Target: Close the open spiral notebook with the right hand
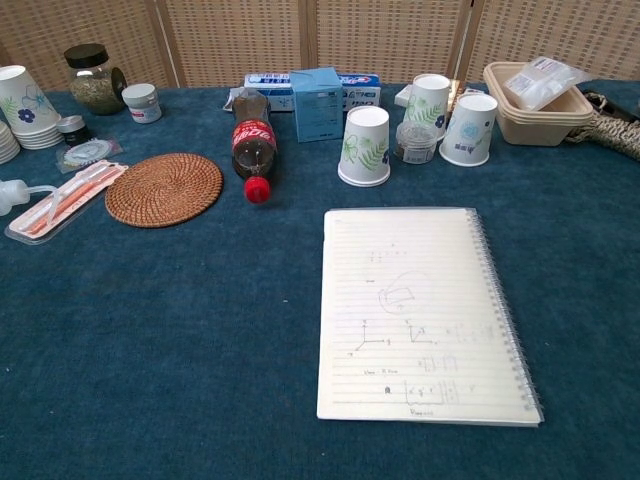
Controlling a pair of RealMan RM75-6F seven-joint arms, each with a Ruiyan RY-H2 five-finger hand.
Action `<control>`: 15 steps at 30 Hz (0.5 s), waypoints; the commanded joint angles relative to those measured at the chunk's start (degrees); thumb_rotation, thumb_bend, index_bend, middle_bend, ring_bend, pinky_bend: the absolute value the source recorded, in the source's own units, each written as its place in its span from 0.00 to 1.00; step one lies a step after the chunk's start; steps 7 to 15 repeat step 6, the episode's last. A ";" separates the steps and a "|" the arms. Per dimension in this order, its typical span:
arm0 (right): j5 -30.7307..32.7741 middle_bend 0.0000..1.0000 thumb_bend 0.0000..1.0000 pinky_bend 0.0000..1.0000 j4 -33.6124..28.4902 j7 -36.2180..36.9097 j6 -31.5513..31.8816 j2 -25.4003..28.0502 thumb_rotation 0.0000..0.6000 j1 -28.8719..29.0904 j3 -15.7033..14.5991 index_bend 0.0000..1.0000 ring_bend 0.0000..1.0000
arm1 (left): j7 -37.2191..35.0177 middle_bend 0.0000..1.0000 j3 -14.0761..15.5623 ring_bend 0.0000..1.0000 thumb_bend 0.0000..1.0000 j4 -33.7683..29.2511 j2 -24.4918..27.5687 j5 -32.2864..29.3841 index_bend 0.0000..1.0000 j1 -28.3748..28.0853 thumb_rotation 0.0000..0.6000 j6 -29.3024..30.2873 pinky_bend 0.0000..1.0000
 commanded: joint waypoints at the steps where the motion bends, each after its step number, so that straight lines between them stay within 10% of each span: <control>1: 1.04 0.00 0.06 0.09 -0.72 -0.71 0.60 1.01 0.41 -1.14 -0.03 0.00 0.00 | 0.00 0.00 -0.04 0.00 0.07 0.08 -0.02 -0.05 0.00 0.04 1.00 0.05 0.04; 15: 2.97 0.00 0.05 0.05 -1.62 -0.81 1.23 1.98 0.40 -2.67 0.52 0.00 0.00 | -0.17 0.00 -0.13 0.00 0.07 0.20 -0.03 -0.05 0.00 0.11 1.00 0.25 0.04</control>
